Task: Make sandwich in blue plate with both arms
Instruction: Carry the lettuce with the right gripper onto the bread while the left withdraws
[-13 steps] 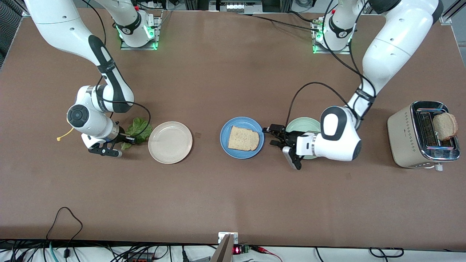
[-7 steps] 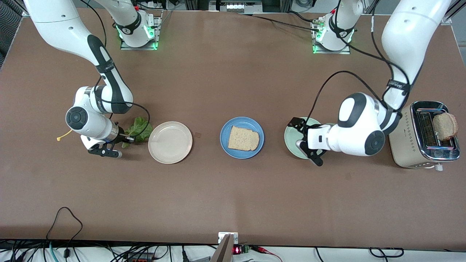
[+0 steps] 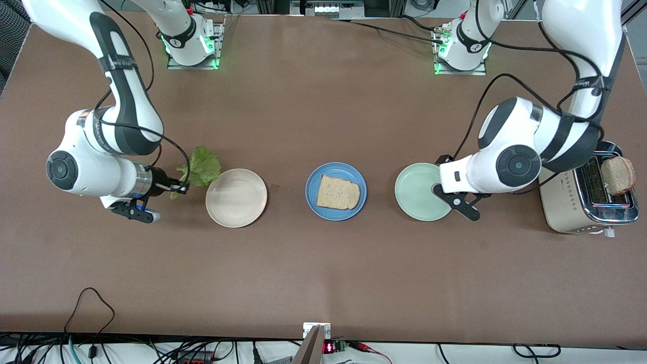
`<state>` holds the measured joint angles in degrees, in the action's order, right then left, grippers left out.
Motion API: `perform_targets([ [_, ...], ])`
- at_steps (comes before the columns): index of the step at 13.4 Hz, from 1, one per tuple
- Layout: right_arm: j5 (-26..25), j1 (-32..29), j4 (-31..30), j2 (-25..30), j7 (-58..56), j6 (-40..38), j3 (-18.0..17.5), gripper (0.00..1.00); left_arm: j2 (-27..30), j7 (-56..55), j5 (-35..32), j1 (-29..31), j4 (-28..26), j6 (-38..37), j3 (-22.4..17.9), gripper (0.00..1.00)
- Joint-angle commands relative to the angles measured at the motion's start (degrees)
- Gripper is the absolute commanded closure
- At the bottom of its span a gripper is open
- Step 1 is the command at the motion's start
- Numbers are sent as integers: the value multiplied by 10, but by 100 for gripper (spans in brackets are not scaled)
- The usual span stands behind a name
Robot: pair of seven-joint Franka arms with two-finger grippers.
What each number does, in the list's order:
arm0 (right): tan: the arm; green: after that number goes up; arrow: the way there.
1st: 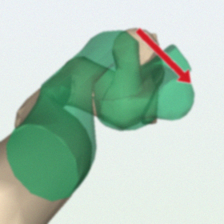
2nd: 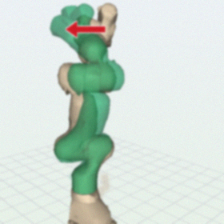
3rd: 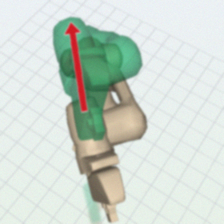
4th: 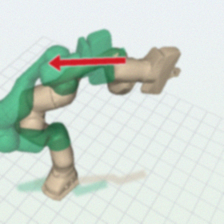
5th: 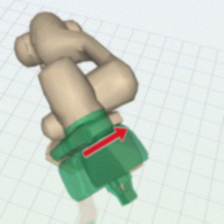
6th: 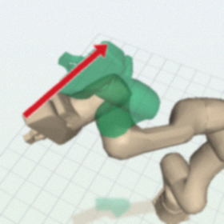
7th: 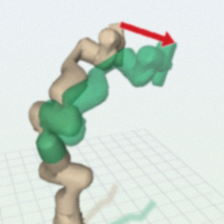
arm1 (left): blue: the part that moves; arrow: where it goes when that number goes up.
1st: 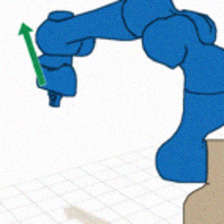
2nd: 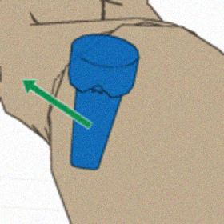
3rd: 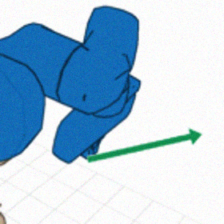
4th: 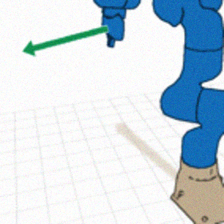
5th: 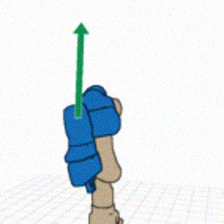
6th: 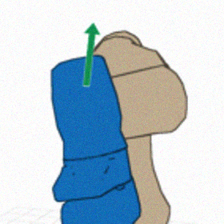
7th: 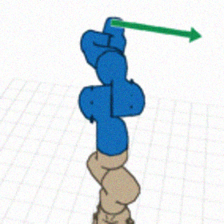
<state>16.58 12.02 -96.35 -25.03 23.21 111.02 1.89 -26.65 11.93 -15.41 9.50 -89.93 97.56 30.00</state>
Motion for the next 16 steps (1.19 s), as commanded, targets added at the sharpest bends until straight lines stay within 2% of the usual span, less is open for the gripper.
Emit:
perform_targets([
  [1, 18, 69, 30, -25, 143, 11, 2, 100, 34, -8, -31, 19, 20, -50, -3, 0],
  [3, 41, 118, 44, -54, 247, 70, 2, 100, 42, -1, -30, 39, 67, -87, 1, 0],
  [5, 89, 156, 63, -88, 316, 118, 2, 100, 42, -12, -32, 39, 114, -153, -5, 0],
  [7, 117, 183, 84, -119, 376, 163, 2, 100, 30, -85, -26, 39, 135, -164, -40, 0],
  [8, 123, 196, 89, -133, 399, 184, 2, 100, 5, -129, -29, 33, 152, -163, -49, 0],
  [13, 181, 253, 95, -179, 443, 295, 2, 100, 8, -162, -29, 28, 159, -151, -43, 0],
  [15, 187, 268, 104, -197, 449, 314, 2, 100, 9, -161, -16, 30, 156, -134, -43, 0],
  [16, 187, 271, 105, -200, 450, 316, 2, 93, 9, -161, -14, 32, 154, -135, -43, 0],
])
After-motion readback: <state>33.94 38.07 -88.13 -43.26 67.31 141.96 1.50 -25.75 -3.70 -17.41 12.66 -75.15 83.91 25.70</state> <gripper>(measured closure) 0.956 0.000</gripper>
